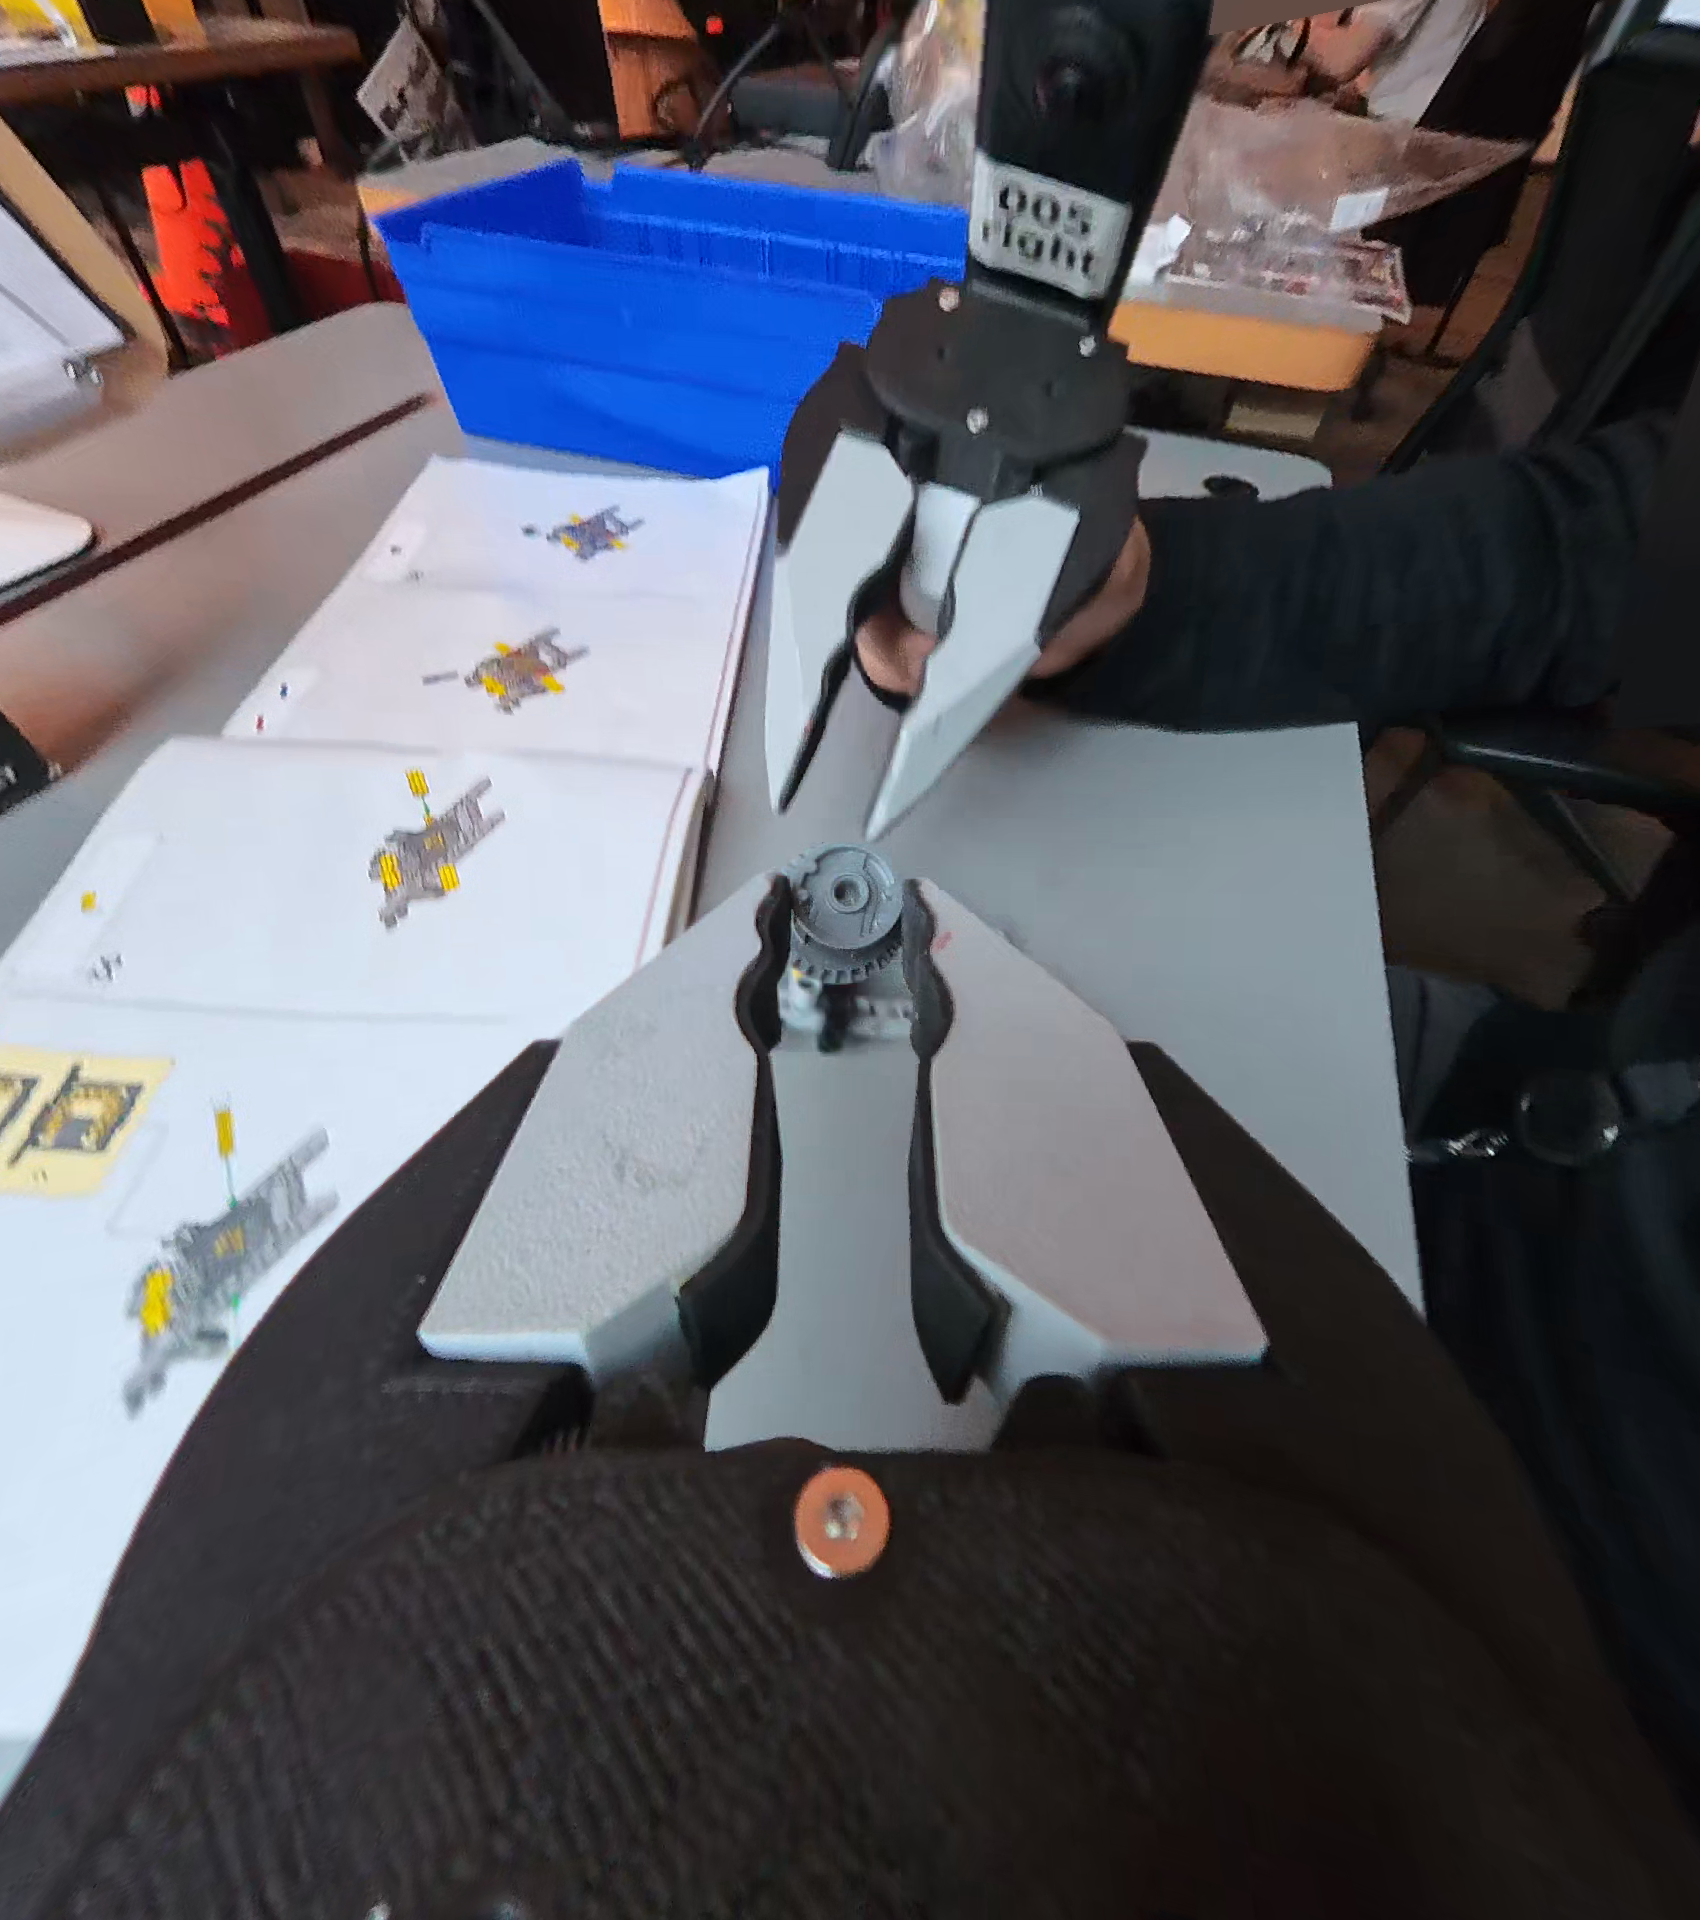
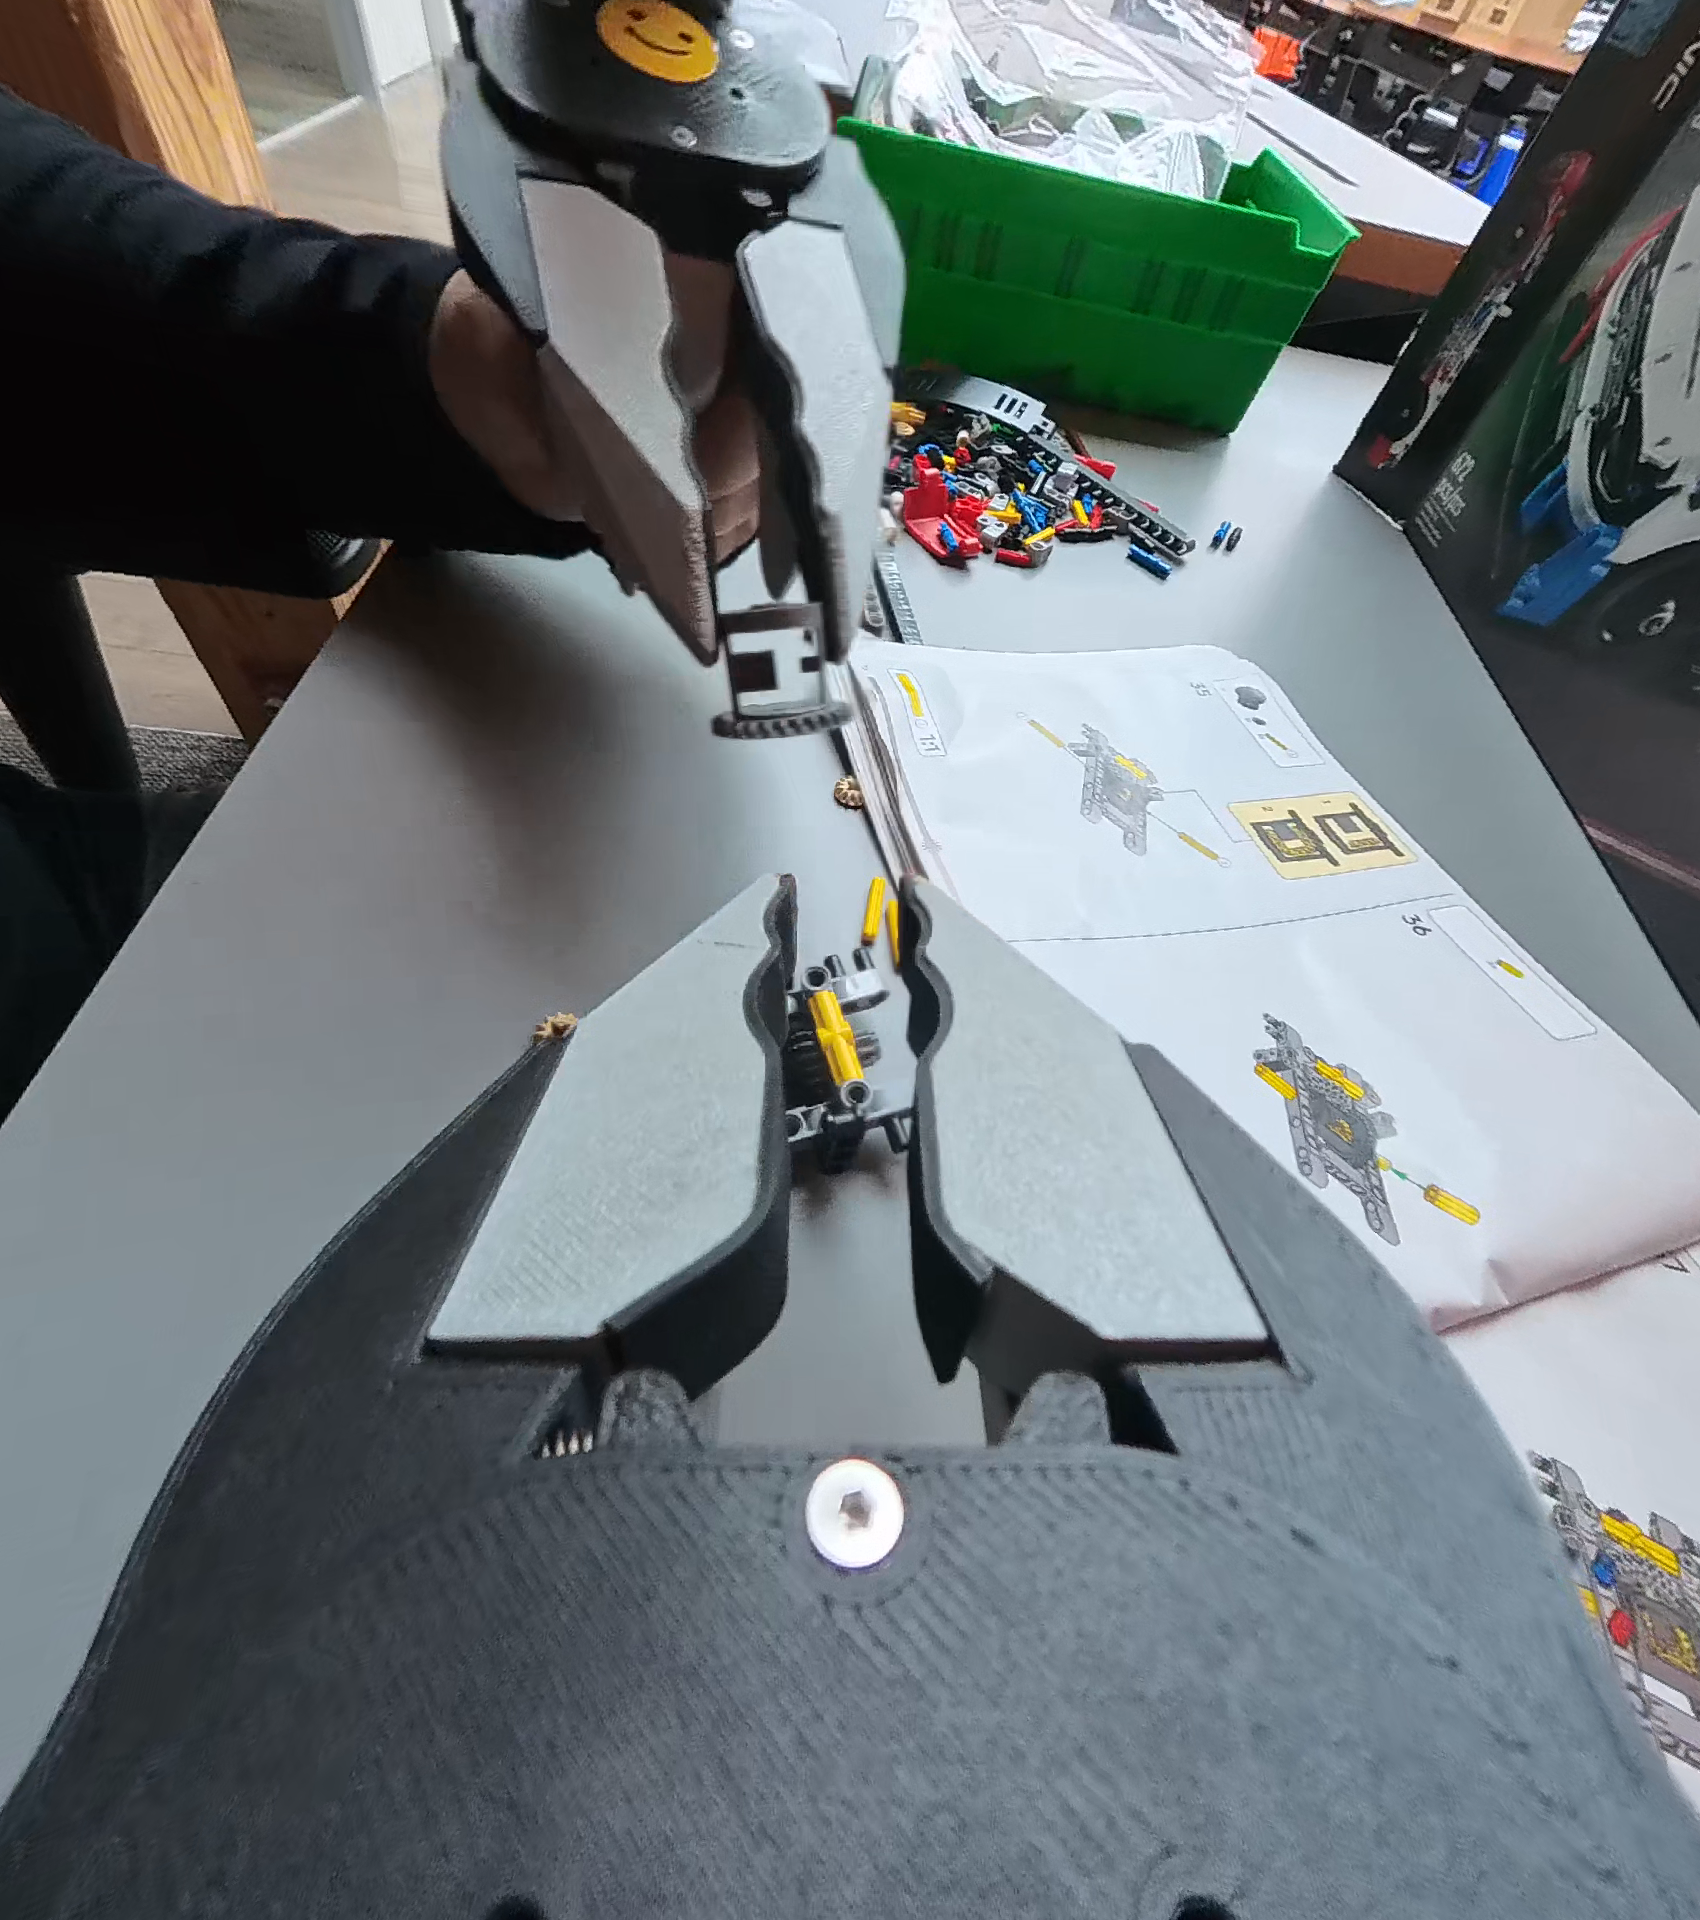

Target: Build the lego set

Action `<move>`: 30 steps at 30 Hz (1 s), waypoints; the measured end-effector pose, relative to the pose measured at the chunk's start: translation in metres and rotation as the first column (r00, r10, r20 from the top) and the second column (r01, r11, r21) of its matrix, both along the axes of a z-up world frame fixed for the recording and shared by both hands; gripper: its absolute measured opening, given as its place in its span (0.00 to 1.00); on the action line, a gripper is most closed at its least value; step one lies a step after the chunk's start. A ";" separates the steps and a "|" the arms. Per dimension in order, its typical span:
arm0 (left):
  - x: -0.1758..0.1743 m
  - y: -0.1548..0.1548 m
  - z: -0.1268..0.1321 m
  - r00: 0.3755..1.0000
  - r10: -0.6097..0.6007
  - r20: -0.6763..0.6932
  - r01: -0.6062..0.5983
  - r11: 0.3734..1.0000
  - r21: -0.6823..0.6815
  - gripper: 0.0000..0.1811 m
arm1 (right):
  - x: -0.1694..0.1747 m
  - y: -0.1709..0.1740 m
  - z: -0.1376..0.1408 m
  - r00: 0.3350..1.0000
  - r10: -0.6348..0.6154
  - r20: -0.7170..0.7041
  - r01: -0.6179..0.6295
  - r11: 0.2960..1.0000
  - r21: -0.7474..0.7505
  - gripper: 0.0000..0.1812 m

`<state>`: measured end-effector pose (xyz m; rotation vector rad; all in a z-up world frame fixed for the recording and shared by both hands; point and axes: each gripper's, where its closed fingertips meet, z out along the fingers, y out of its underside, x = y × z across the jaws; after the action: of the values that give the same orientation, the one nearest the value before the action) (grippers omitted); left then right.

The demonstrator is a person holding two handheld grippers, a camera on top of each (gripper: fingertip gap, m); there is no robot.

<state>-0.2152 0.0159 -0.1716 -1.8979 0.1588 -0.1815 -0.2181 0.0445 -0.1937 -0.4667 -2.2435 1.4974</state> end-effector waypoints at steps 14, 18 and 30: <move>-0.090 0.063 0.028 0.999 -0.035 0.006 0.034 0.996 0.082 0.10 | -0.038 0.049 -0.025 0.973 -0.228 0.031 0.224 0.970 0.095 0.12; -0.096 0.068 0.041 0.999 -0.051 -0.018 0.053 0.991 0.120 0.10 | -0.051 0.052 -0.038 0.979 -0.205 -0.018 0.204 0.958 0.200 0.21; -0.093 0.035 0.057 1.000 -0.013 -0.023 0.017 0.981 0.195 0.10 | -0.077 0.038 -0.070 0.981 -0.166 0.103 0.121 0.932 0.342 0.26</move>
<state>-0.3081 0.0513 -0.1145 -1.7039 0.1985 -0.1507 -0.2955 0.0827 -0.2632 -0.6209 -2.4415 1.0109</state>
